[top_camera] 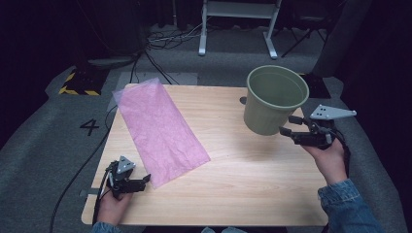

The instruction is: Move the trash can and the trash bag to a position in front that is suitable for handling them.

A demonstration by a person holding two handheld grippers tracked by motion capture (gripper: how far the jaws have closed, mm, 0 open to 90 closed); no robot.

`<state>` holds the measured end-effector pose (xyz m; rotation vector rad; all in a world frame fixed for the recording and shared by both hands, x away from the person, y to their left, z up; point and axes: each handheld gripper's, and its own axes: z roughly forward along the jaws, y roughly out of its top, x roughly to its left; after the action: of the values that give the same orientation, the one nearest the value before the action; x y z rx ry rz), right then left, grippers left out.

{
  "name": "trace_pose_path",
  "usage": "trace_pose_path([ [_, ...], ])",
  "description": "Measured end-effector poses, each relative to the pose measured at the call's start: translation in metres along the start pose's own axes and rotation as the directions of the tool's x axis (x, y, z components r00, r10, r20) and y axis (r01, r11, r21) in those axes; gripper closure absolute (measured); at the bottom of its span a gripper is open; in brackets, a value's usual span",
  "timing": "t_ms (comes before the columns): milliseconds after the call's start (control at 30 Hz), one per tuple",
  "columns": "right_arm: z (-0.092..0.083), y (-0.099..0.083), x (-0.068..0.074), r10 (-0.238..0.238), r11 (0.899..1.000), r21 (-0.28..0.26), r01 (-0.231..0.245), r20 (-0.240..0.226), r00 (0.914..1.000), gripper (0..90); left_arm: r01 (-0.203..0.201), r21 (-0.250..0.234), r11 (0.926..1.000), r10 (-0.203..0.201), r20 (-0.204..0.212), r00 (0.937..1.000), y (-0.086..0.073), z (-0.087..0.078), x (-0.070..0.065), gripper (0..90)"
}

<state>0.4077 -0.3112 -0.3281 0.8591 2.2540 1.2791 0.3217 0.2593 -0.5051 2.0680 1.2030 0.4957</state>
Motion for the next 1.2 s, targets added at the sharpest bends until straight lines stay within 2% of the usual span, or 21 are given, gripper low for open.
trace_pose_path([
  [200,0.007,0.02,-0.004,-0.022,1.0,-0.012,0.022,0.009,0.9997,39.0,0.0,0.001,1.0,0.0,0.001,1.0,0.0,0.0,0.0,18.7],
  [467,0.029,0.045,-0.012,-0.023,1.0,0.004,0.023,0.008,0.9997,41.2,-0.003,0.0,1.0,0.003,-0.001,1.0,0.0,0.0,0.0,18.8],
  [567,0.042,0.048,-0.013,-0.018,1.0,0.012,0.018,0.029,0.9994,41.6,-0.004,0.0,1.0,0.004,-0.002,1.0,0.0,0.0,0.0,18.8],
  [633,0.049,0.049,-0.013,-0.01,1.0,0.009,0.01,0.021,0.9997,42.0,-0.004,0.0,1.0,0.004,-0.002,1.0,0.0,0.0,0.0,18.8],
  [767,0.063,0.054,-0.015,-0.025,1.0,0.02,0.025,0.028,0.9993,43.0,-0.004,0.001,1.0,0.004,-0.001,1.0,0.0,0.0,0.0,18.8],
  [833,0.069,0.055,-0.018,-0.02,0.999,0.035,0.019,0.037,0.9991,43.6,-0.005,0.0,1.0,0.005,-0.002,1.0,0.0,-0.001,0.0,18.8],
  [867,0.075,0.056,-0.02,-0.015,0.998,0.056,0.013,0.031,0.9994,46.8,-0.006,0.001,1.0,0.006,-0.002,1.0,0.0,-0.001,0.0,18.8],
  [1033,0.083,0.057,-0.022,-0.014,0.995,0.103,0.014,-0.002,0.9999,54.3,-0.005,0.0,1.0,0.005,-0.001,1.0,0.0,0.0,0.0,18.8],
  [1200,0.086,0.057,-0.021,-0.013,0.994,0.112,0.013,0.001,0.9999,56.9,-0.005,0.001,1.0,0.005,-0.001,1.0,0.0,-0.001,0.0,18.7],
])
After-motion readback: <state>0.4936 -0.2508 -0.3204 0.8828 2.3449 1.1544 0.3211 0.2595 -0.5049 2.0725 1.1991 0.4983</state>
